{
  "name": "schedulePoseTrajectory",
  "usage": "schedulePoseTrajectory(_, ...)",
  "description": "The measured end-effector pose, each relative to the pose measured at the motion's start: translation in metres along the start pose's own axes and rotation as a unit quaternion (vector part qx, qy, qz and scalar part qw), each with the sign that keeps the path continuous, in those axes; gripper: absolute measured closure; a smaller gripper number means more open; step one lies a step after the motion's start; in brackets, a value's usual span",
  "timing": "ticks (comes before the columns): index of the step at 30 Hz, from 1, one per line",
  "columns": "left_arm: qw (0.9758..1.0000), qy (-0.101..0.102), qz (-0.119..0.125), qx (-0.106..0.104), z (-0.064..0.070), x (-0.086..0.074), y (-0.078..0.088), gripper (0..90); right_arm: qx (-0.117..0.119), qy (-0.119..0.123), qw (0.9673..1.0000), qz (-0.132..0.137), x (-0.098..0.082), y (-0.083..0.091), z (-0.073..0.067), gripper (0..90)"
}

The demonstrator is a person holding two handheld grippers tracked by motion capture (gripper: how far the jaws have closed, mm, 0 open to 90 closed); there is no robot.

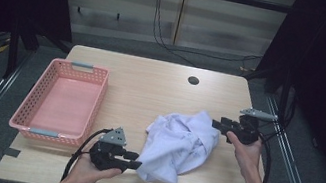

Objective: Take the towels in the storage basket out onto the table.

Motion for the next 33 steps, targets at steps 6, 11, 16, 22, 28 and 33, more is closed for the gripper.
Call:
schedulePoseTrajectory(6, 0.9997, 0.012, 0.006, 0.018, -0.024, 0.009, -0.013, 65.9, 0.069, 0.014, 0.9974, -0.016, -0.013, 0.016, -0.044, 45.3)
schedulePoseTrajectory(11, 0.999, 0.019, -0.013, 0.037, -0.041, -0.003, -0.049, 55.2, 0.121, 0.017, 0.992, -0.032, -0.031, 0.015, -0.08, 39.9)
schedulePoseTrajectory(16, 0.9982, -0.006, -0.06, 0.005, -0.028, -0.025, -0.065, 67.4, 0.117, 0.041, 0.9883, -0.088, -0.061, -0.007, -0.091, 39.6)
schedulePoseTrajectory(22, 0.9978, 0.008, -0.059, -0.03, -0.005, -0.032, -0.078, 71.9, 0.102, 0.051, 0.989, -0.095, -0.059, -0.033, -0.079, 76.9)
schedulePoseTrajectory(28, 0.9975, 0.007, -0.064, -0.029, 0.001, -0.031, -0.078, 61.5, 0.116, 0.069, 0.9876, -0.08, -0.048, -0.069, -0.085, 77.4)
schedulePoseTrajectory(33, 0.999, 0.015, -0.041, -0.012, -0.021, -0.026, -0.045, 64.6, 0.127, 0.047, 0.989, -0.06, -0.032, -0.045, -0.09, 55.6)
Point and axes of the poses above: each handheld gripper's, and its own axes: y roughly backward along the jaws, x roughly out of its top, z roughly to its right, the point moved 5 cm from there along -y, roughly forward along the jaws, and after that the axes turned 14 degrees about z, right-handed, at the moved point
